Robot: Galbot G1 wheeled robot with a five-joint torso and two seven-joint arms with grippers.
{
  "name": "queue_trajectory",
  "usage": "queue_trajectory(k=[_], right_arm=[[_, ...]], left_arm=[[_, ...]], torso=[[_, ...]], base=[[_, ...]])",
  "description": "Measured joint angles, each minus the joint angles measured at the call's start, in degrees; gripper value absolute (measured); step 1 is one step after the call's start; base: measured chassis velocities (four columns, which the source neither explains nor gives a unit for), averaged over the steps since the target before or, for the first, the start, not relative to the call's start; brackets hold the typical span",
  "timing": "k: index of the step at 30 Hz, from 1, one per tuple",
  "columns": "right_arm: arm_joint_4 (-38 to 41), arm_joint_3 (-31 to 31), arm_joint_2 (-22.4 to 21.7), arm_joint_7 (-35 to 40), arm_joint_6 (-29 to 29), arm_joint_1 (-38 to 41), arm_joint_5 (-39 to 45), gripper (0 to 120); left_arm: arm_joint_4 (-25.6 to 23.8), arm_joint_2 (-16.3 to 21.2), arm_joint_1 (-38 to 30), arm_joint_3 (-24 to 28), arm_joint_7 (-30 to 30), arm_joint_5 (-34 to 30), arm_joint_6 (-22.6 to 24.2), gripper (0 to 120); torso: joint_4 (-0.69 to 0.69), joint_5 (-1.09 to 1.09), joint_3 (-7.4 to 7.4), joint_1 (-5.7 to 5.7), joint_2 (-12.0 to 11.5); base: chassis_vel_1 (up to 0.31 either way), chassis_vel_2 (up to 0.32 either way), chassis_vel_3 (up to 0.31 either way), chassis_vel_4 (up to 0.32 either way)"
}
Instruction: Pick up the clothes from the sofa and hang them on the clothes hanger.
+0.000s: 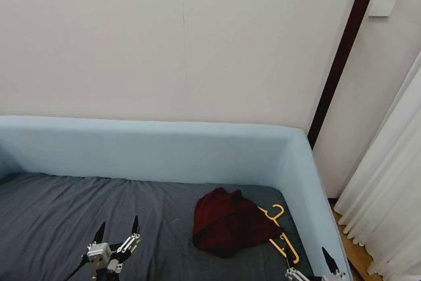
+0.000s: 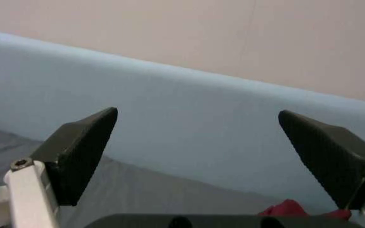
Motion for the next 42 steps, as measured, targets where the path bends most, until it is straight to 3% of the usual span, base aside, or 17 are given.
queue_trajectory(k=[18, 27, 31, 34, 38, 42], right_arm=[[0.04, -0.51, -1.47, 0.46, -2.40, 0.34, 2.65, 100], [-3.84, -0.72, -10.20, 0.19, -6.34, 4.23, 9.34, 100], [-4.07, -0.63, -15.90, 0.03, -11.16, 7.49, 13.05, 100], [-4.84, -1.20, -17.77, 0.39, -14.04, 10.25, 14.32, 100], [-6.60, -3.95, -21.10, 0.25, -18.89, 15.64, 18.33, 100], [-10.64, -11.58, -28.08, -0.25, -24.14, 25.77, 25.22, 100]], left_arm=[[2.25, -1.96, 1.95, -0.66, 3.41, 4.73, -7.72, 100], [6.28, -1.11, 2.94, 1.38, 4.14, 7.31, -10.53, 100], [8.93, -0.62, 2.87, 2.94, 5.09, 8.05, -11.67, 100], [9.17, -0.83, 3.11, 2.90, 5.04, 9.16, -11.69, 100], [7.89, -1.92, 4.83, 2.06, 4.44, 11.72, -11.79, 100], [7.29, -2.89, 6.23, 1.35, 4.00, 12.09, -12.31, 100]], torso=[[-0.01, 0.00, 0.00, 0.00, 0.00], [-0.01, 0.02, 0.00, 0.00, 0.00], [0.00, 0.01, 0.00, 0.00, 0.00], [-0.03, 0.00, 0.00, 0.00, 0.00], [0.01, 0.02, 0.00, 0.00, 0.00], [0.00, 0.02, 0.01, 0.00, 0.00]], base=[[0.000, 0.000, 0.000, 0.000], [0.000, 0.000, 0.000, 0.000], [0.000, 0.000, 0.000, 0.000], [0.000, 0.000, 0.000, 0.000], [0.000, 0.000, 0.000, 0.000], [0.000, 0.000, 0.000, 0.000]])
